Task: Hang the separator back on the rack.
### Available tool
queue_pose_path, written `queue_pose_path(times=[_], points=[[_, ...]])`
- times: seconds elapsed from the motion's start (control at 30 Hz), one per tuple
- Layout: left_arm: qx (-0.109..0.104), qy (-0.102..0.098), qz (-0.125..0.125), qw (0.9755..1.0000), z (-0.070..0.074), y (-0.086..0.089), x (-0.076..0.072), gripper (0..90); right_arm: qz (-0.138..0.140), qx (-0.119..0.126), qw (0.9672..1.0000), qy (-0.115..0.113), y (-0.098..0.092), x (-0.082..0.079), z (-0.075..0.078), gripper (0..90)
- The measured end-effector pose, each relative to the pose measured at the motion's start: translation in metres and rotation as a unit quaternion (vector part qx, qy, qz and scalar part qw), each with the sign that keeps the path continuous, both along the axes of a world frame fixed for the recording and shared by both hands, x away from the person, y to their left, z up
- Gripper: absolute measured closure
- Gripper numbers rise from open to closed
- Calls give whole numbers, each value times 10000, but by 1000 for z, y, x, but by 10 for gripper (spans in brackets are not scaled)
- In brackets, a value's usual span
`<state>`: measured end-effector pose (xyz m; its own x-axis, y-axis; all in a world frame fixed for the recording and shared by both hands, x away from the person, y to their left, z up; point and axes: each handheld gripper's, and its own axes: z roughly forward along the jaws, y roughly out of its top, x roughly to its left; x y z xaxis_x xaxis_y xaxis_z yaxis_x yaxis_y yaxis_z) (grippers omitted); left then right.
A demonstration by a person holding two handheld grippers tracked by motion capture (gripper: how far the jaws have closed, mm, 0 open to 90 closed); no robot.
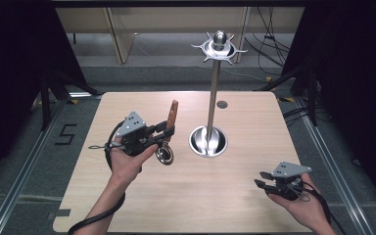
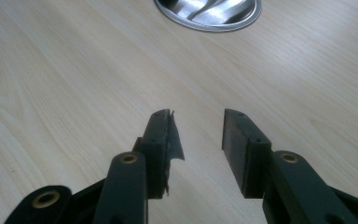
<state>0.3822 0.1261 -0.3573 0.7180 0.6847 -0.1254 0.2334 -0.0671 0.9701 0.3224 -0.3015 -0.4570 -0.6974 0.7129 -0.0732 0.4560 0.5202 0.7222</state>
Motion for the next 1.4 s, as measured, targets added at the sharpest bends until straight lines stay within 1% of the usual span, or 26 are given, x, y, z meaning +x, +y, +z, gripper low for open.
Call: queue_pose_path(times=[0.07, 0.17, 0.2, 0.23, 0.53, 0.6, 0.63, 0.7, 0.73, 0.83, 1.0, 1.07, 1.1, 1.13, 1.2, 1.27, 1.4], points=[[-20, -62, -63, 10000, 5, -1, -2, 677, 32, -29, 10000, -29, 0, 1, 0, 628], [0, -85, -72, 9999, 13, -4, -5, 677, 35, -40, 10000, 11, 0, 2, 0, 626], [8, -86, -90, 9999, 15, -4, -6, 677, -13, 6, 10000, 44, 2, 1, -1, 626], [22, -105, -103, 9999, 17, -5, -6, 677, 43, -30, 10000, 6, 1, 2, -1, 625], [-14, -161, -221, 9996, 35, -8, -9, 677, 74, 0, 10000, 18, 1, 3, -2, 621], [-4, -191, -247, 9995, 39, -8, -9, 677, 78, 22, 9999, 112, 2, 2, -1, 621], [-11, -190, -251, 9995, 40, -8, -9, 677, 65, 70, 9999, 105, 3, 2, -2, 620], [-7, -181, -241, 9995, 42, -6, -9, 677, 51, 71, 9999, 110, 4, 2, -2, 620], [-8, -192, -228, 9996, 43, -5, -8, 677, 151, 12, 9999, 2, 3, 3, -3, 620], [-9, -179, -210, 9996, 45, -3, -8, 677, 126, 50, 9999, 47, 3, 3, -1, 619], [-11, -202, -180, 9996, 49, 2, -7, 677, 108, 85, 9999, 52, 3, 3, -2, 616], [-17, -214, -178, 9996, 51, 3, -7, 677, 136, 49, 9999, 8, 3, 3, -3, 615], [-19, -219, -177, 9996, 52, 3, -6, 677, 103, 52, 9999, 10, 4, 3, -3, 614], [-7, -227, -182, 9996, 52, 2, -6, 677, 69, 85, 9999, 77, 5, 2, -3, 613], [18, -229, -187, 9996, 52, 1, -5, 677, 79, 68, 9999, 77, 5, 2, -2, 612], [25, -237, -197, 9995, 53, 0, -4, 677, 46, 104, 9999, 82, 6, 2, -3, 612], [15, -279, -233, 9993, 55, -4, -2, 677, 86, 94, 9999, 39, 5, 2, -3, 612]])
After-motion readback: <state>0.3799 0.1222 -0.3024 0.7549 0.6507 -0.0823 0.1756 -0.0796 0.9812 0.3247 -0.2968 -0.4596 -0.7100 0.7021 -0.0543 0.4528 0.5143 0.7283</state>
